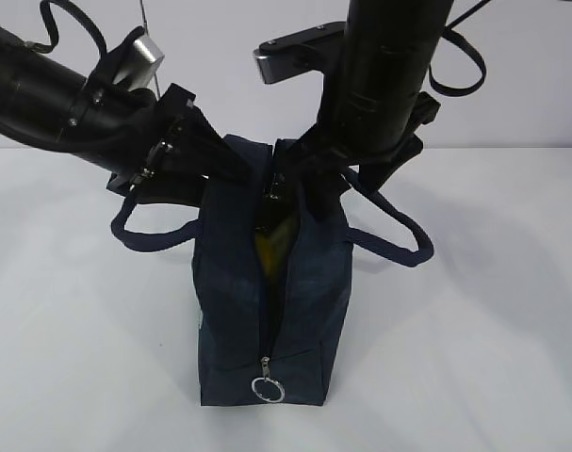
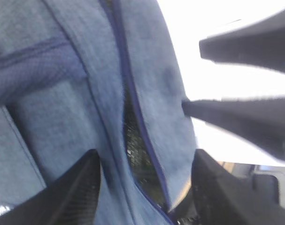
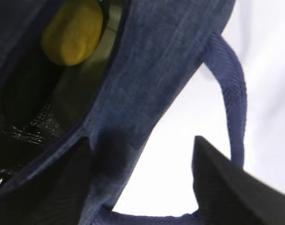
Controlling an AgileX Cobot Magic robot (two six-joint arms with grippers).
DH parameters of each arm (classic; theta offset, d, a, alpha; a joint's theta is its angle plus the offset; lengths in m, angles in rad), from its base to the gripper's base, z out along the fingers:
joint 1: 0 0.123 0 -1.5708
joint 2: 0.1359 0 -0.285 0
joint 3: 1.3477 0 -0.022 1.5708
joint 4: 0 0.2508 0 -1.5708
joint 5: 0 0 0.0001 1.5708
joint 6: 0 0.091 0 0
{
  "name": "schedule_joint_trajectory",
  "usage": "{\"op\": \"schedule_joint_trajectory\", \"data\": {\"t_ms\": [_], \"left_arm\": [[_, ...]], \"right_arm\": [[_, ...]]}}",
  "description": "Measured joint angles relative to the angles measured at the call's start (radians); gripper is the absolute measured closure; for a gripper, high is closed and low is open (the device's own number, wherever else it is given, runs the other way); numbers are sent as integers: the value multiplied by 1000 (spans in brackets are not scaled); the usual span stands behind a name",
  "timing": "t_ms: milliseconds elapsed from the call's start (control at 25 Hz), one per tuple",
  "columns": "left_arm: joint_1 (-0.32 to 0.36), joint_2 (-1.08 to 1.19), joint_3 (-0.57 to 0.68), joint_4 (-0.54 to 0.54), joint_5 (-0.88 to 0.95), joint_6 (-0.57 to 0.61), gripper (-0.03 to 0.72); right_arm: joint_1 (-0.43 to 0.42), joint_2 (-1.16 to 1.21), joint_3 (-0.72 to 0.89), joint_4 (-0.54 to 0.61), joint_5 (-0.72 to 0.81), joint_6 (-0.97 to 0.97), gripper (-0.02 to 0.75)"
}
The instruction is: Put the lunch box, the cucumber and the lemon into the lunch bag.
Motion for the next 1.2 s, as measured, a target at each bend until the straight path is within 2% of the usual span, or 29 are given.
{"op": "schedule_joint_trajectory", "data": {"t_ms": [120, 240, 560, 720, 960, 1080, 1200], "left_arm": [[0, 0, 0, -15, 17, 0, 249], [0, -7, 0, -16, 22, 0, 246], [64, -53, 0, 13, 131, -34, 246], [89, -59, 0, 41, 150, -66, 263], [91, -78, -1, 79, 155, -100, 295], [91, -93, -1, 147, 155, -149, 297], [91, -142, -1, 306, 161, -232, 298]], "right_arm": [[0, 0, -20, 0, 0, -8, 235], [0, -1, -55, 0, 0, -10, 256], [0, -56, -96, 0, 0, -12, 308], [0, -117, -96, 0, 4, -14, 310], [0, -209, -96, 0, 10, -14, 310], [0, -260, -94, 0, 11, -16, 310], [0, -331, -67, 0, 11, -18, 310]]}}
